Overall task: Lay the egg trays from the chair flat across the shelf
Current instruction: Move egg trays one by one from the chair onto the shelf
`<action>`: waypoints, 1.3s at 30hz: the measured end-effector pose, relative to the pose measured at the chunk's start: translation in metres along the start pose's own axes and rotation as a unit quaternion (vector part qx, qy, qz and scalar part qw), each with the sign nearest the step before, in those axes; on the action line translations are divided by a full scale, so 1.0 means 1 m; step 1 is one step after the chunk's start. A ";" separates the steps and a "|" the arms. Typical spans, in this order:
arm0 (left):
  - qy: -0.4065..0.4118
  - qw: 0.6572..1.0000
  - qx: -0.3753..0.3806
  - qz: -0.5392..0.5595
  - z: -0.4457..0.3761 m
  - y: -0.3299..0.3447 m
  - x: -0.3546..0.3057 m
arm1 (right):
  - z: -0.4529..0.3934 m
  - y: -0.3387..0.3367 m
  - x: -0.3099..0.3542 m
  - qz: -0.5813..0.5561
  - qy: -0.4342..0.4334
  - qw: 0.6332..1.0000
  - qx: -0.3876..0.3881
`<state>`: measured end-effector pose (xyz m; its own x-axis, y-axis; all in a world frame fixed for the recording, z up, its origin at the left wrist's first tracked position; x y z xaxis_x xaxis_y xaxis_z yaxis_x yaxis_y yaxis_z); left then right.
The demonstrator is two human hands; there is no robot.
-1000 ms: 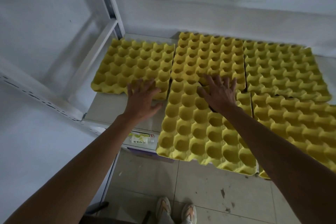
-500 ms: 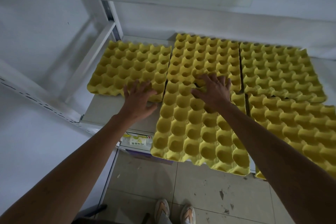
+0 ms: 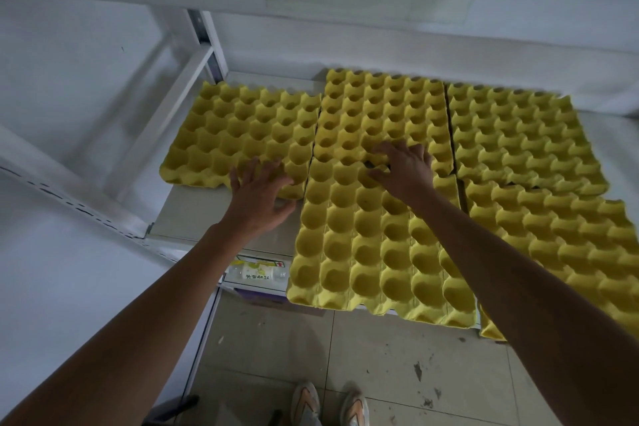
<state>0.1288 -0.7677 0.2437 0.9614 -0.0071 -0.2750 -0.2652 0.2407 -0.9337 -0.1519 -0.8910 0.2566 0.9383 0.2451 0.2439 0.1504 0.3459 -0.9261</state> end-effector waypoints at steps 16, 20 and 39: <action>-0.001 0.999 0.017 0.033 -0.003 0.000 0.009 | 0.000 -0.004 0.001 -0.018 -0.006 1.000 0.021; 0.000 1.000 -0.005 0.024 0.002 -0.014 0.001 | 0.014 -0.021 -0.009 -0.068 -0.015 0.998 -0.013; 0.022 0.999 0.013 -0.047 -0.084 0.006 -0.237 | 0.096 -0.068 -0.267 0.034 -0.003 0.998 0.060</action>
<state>-0.1064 -0.8460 0.2844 0.9776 -0.0731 -0.1975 -0.1722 0.2622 -0.9495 -0.4425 -0.8932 0.2824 0.9428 0.2774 0.1849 0.0488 0.4339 -0.8997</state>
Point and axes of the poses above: each hand's wrist, its own z-axis away from the middle knuckle, its own y-axis out of the palm, x = y × z, the point moved 5 cm from there along -z, towards the middle knuckle, and after that the axes turned 14 degrees about x, right-handed, at the moved point
